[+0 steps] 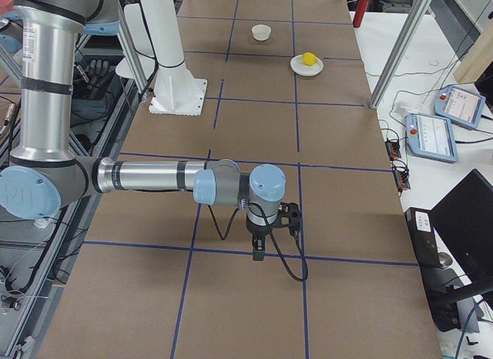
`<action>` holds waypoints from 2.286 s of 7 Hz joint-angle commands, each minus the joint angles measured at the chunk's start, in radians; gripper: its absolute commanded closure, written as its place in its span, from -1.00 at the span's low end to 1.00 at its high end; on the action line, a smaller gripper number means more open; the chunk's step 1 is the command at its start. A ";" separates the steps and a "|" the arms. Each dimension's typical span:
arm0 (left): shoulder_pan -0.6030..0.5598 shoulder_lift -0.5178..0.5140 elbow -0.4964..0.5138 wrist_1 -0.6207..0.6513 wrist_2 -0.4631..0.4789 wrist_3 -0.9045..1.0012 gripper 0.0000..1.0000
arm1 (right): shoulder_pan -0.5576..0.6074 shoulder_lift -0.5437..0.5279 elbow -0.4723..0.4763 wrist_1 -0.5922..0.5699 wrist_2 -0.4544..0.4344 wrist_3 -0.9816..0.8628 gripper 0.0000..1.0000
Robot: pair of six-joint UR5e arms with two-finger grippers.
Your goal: Move lemon from plate to bowl
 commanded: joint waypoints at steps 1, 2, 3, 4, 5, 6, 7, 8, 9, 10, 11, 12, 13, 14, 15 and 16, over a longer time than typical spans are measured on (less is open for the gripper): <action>0.001 -0.016 -0.010 -0.126 -0.003 -0.020 -1.00 | 0.000 0.000 0.000 0.000 0.000 0.000 -1.00; 0.007 -0.084 0.000 -0.150 0.005 -0.108 -1.00 | 0.000 0.000 0.000 0.000 0.000 -0.001 -1.00; 0.080 -0.158 0.022 -0.139 0.007 -0.122 -1.00 | 0.000 0.000 0.000 0.000 0.000 0.000 -1.00; 0.137 -0.237 0.061 -0.138 0.014 -0.157 -1.00 | 0.000 0.000 0.000 0.000 0.000 0.000 -1.00; 0.182 -0.326 0.095 -0.139 0.033 -0.199 -1.00 | 0.000 0.000 0.000 0.000 0.000 0.000 -1.00; 0.273 -0.415 0.124 -0.139 0.089 -0.280 -1.00 | 0.000 0.000 0.000 0.000 0.000 0.000 -1.00; 0.353 -0.515 0.201 -0.142 0.123 -0.358 -1.00 | 0.000 0.000 0.000 0.000 0.000 0.000 -1.00; 0.416 -0.615 0.289 -0.150 0.131 -0.438 -1.00 | 0.000 0.000 0.000 0.000 0.000 0.000 -1.00; 0.471 -0.693 0.356 -0.154 0.146 -0.501 -1.00 | 0.000 0.000 0.000 0.000 0.000 0.000 -1.00; 0.507 -0.720 0.397 -0.230 0.174 -0.568 -0.99 | 0.000 0.000 0.000 0.000 0.000 0.000 -1.00; 0.541 -0.743 0.480 -0.341 0.192 -0.624 -1.00 | 0.000 0.000 0.000 0.000 0.000 0.000 -1.00; 0.576 -0.787 0.576 -0.404 0.245 -0.664 -1.00 | 0.000 0.000 0.000 0.000 0.000 0.000 -1.00; 0.610 -0.822 0.638 -0.447 0.267 -0.675 -0.99 | 0.000 0.000 0.000 0.000 0.000 0.000 -1.00; 0.624 -0.829 0.657 -0.482 0.267 -0.685 -0.99 | 0.000 0.000 0.000 0.000 0.000 0.000 -1.00; 0.631 -0.833 0.681 -0.504 0.267 -0.687 -1.00 | 0.000 0.000 0.000 0.000 0.000 0.000 -1.00; 0.644 -0.833 0.716 -0.536 0.267 -0.689 -0.99 | 0.000 0.000 0.000 0.000 0.000 0.000 -1.00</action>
